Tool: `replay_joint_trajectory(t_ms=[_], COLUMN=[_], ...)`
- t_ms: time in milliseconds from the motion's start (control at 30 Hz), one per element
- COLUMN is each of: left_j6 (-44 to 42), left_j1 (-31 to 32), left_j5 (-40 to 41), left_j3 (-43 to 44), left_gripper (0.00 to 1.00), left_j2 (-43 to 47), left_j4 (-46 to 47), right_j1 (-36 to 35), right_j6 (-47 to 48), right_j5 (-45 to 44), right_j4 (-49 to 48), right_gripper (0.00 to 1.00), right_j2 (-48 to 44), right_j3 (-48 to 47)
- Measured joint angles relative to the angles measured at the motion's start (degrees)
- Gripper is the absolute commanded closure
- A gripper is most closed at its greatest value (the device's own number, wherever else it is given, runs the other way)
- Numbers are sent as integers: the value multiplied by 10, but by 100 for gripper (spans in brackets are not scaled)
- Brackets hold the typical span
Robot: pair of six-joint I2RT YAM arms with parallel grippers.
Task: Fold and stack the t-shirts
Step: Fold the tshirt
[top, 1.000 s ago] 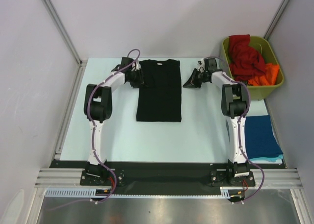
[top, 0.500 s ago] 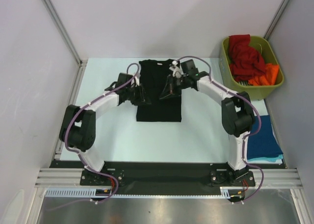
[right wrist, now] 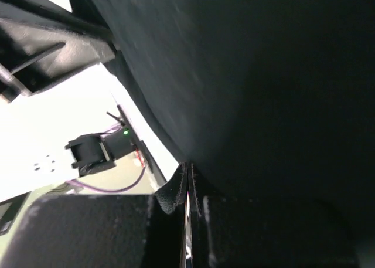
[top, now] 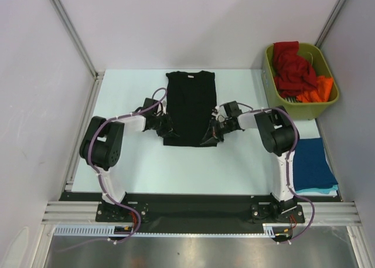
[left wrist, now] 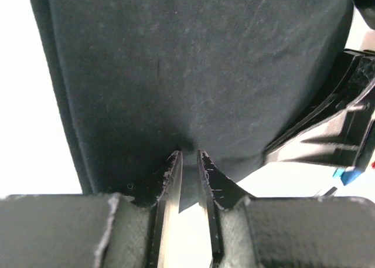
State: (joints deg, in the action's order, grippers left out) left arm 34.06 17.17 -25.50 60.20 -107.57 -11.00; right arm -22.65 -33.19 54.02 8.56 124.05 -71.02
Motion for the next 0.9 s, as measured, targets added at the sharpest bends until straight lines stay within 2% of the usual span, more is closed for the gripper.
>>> replay_joint_trajectory(t_ms=[133, 200, 233, 367, 400, 433, 500, 533, 633, 767, 900], left_j6=[-2, -6, -10, -33, -38, -43, -45, -43, -16, 72, 187], left_j1=[-1, -1, -1, -1, -1, -1, -2, -3, -11, -16, -20], left_j5=[1, 4, 7, 19, 23, 26, 35, 42, 64, 73, 57], left_j3=[-34, -51, -60, -102, -113, -120, -129, -134, -174, -253, -339], left_gripper=[75, 71, 64, 57, 57, 57, 56, 52, 42, 36, 34], left_j2=[20, 35, 45, 108, 126, 145, 180, 202, 293, 407, 397], left_j4=[30, 32, 31, 3, -11, -26, -52, -61, -59, -8, 89], right_j1=[44, 64, 76, 105, 107, 106, 103, 102, 90, 46, -19], right_j6=[13, 25, 34, 80, 89, 92, 86, 73, 7, -128, -269], right_j5=[10, 0, -4, -55, -71, -84, -111, -121, -156, -221, -305], right_j4=[-18, -14, -2, 63, 82, 96, 113, 112, 81, -22, -133], right_gripper=[99, 98, 99, 96, 94, 82, 70, 61, 45, 39, 42], right_j2=[-40, -65, -77, -129, -146, -164, -205, -229, -305, -375, -384], right_j3=[68, 102, 117, 139, 141, 141, 144, 149, 185, 273, 365])
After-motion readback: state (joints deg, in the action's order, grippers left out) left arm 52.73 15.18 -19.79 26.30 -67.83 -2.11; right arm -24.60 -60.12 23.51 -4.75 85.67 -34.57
